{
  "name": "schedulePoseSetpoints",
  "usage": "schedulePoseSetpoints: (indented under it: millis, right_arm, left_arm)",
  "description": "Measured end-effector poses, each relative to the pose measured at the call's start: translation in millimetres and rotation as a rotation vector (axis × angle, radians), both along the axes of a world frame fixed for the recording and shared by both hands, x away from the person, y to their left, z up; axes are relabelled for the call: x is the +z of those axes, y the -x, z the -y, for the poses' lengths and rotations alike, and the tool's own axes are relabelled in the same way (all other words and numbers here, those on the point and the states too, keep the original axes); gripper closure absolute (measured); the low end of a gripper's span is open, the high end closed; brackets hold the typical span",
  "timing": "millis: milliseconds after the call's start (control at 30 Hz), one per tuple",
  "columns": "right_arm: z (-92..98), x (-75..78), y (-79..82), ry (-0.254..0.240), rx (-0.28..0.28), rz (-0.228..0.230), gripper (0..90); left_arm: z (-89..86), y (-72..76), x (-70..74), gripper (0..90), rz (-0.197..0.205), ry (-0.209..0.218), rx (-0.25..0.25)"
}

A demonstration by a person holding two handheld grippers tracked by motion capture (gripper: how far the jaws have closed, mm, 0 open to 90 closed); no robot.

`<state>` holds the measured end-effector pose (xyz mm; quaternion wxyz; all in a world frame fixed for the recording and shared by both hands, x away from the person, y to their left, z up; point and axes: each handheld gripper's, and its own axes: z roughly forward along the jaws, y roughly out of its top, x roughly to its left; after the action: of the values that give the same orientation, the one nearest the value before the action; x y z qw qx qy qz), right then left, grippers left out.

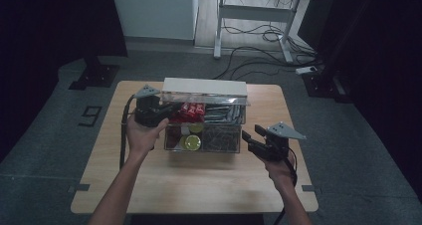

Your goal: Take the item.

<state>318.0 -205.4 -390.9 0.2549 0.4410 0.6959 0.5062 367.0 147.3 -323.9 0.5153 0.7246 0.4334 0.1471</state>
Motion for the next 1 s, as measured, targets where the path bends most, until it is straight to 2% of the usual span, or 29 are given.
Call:
schedulePoseSetpoints:
  millis: [167, 300, 433, 733, 1000]
  right_arm:
    - [-4.1, 6.1, -5.0, 0.011, 0.009, 0.002, 45.0]
    - [-6.4, 10.2, -8.3, -0.010, 0.027, -0.003, 45.7]
    - [-9.8, 13.6, -11.4, -0.006, 0.026, 0.005, 46.3]
    - [-18.8, 19.2, -18.3, 0.009, 0.018, 0.034, 50.2]
    - [-27.0, 22.6, -28.5, 0.034, 0.012, 0.042, 55.4]
  left_arm:
    - [0.2, 0.0, 0.5, 90.0, 0.000, -0.002, 0.001]
    - [0.1, -0.3, 0.6, 90.0, -0.001, 0.000, 0.000]
    - [0.6, -0.4, 0.8, 90.0, -0.003, 0.000, -0.001]
    - [1.7, -0.4, 0.9, 90.0, 0.001, -0.001, 0.001]
    - [2.4, -0.9, 1.5, 90.0, 0.002, 0.002, 0.001]
